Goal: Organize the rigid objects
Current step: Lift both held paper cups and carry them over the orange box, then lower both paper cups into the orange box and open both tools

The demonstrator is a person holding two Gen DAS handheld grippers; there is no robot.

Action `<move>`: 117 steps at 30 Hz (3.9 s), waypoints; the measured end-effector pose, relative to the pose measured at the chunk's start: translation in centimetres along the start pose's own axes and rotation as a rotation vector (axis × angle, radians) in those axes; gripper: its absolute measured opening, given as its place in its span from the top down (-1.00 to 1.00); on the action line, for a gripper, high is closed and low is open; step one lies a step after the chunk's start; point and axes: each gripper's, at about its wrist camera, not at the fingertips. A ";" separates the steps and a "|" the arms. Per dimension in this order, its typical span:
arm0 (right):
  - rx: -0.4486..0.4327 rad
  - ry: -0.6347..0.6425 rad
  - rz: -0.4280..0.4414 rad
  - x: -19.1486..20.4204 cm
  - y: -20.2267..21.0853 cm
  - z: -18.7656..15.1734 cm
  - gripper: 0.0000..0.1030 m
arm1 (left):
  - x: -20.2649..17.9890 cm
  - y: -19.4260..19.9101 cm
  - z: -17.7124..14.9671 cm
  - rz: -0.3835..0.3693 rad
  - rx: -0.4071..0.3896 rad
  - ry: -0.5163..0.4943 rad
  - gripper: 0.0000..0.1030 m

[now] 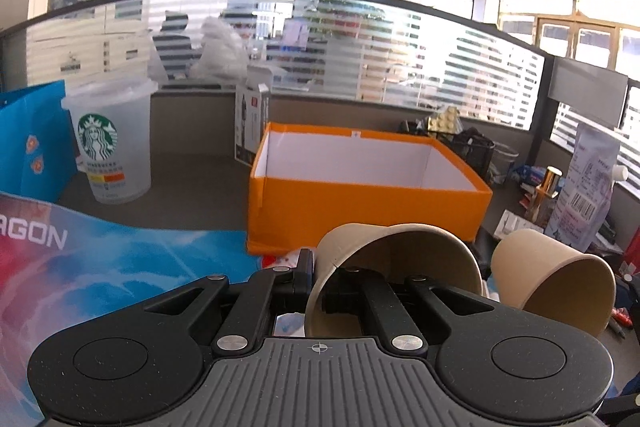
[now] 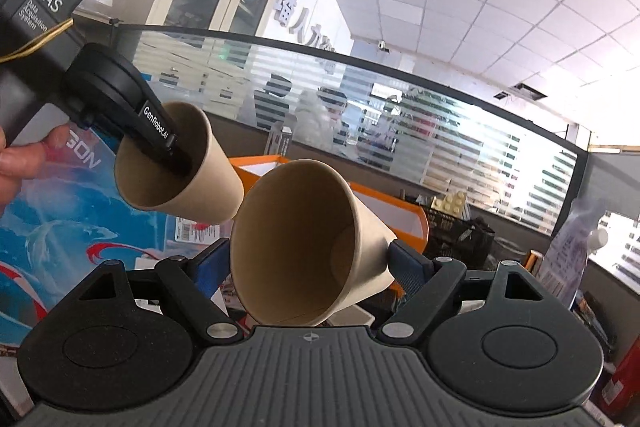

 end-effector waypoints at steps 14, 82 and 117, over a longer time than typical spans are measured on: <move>-0.041 0.011 -0.006 -0.5 -1.2 3.0 -0.59 | 1.2 0.5 2.7 0.023 -0.050 0.003 0.96; -0.043 -0.117 -0.051 -7.0 -13.5 9.4 -0.60 | -0.3 -6.2 11.6 0.035 -0.201 -0.090 0.94; 0.245 -0.193 0.009 -10.0 -25.1 6.7 -0.60 | -1.0 -18.9 10.0 0.120 0.019 -0.136 0.88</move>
Point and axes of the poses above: each gripper's, at about its wrist camera, not at the fingertips, and y roughly against the way its jaws point, x to its left, z to its top, and after that the axes turned 1 degree about y, right-handed
